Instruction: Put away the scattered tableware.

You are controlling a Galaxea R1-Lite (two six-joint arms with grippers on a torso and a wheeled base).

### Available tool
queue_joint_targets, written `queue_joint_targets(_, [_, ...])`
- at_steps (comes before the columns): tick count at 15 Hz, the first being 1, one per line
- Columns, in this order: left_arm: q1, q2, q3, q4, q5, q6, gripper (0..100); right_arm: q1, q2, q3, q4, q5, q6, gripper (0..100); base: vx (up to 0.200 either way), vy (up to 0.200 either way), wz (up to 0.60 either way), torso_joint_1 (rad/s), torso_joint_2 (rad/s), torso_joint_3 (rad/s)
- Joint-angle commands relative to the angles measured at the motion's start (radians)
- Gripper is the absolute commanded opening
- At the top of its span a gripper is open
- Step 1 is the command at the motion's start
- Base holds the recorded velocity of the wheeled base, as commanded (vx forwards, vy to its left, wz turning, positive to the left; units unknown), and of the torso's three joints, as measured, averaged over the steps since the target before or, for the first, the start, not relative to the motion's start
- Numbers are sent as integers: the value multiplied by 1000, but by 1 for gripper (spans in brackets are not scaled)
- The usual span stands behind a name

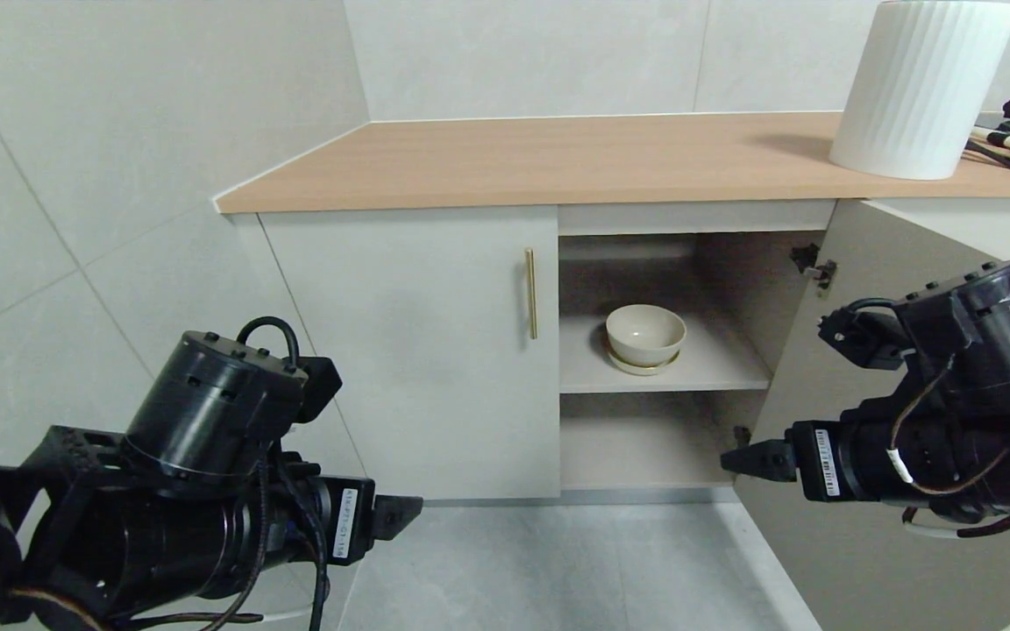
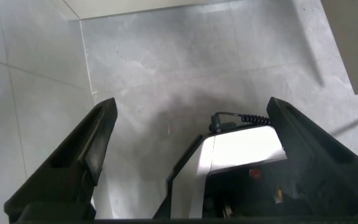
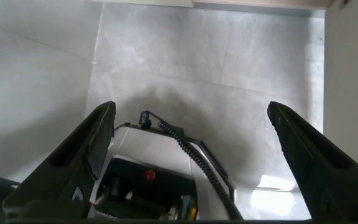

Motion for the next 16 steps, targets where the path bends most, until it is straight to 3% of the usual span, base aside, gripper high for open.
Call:
queue_joint_targets(1, [0, -2, 0, 0, 1, -1, 100, 9, -12, 9, 2, -8, -7, 100, 0, 0, 0, 0, 0, 0])
queue_joint_targets(3, [0, -5, 0, 0, 16, 1, 100, 12, -44, 6, 37, -10, -32, 100, 0, 0, 0, 0, 0, 0])
queue_joint_targets(5, [0, -6, 0, 0, 33, 2, 100, 32, -103, 12, 97, -10, -49, 100, 0, -200, 0, 2, 2, 2])
queue_joint_targets(12, [-12, -6, 3, 2, 34, 2, 100, 58, -307, -73, 598, 12, -162, 100, 0, -200, 0, 2, 0, 0])
queue_joint_targets(16, [-13, 1, 3, 2, 34, 2, 100, 58, -334, -132, 761, 2, -167, 100, 0, -200, 0, 2, 0, 5])
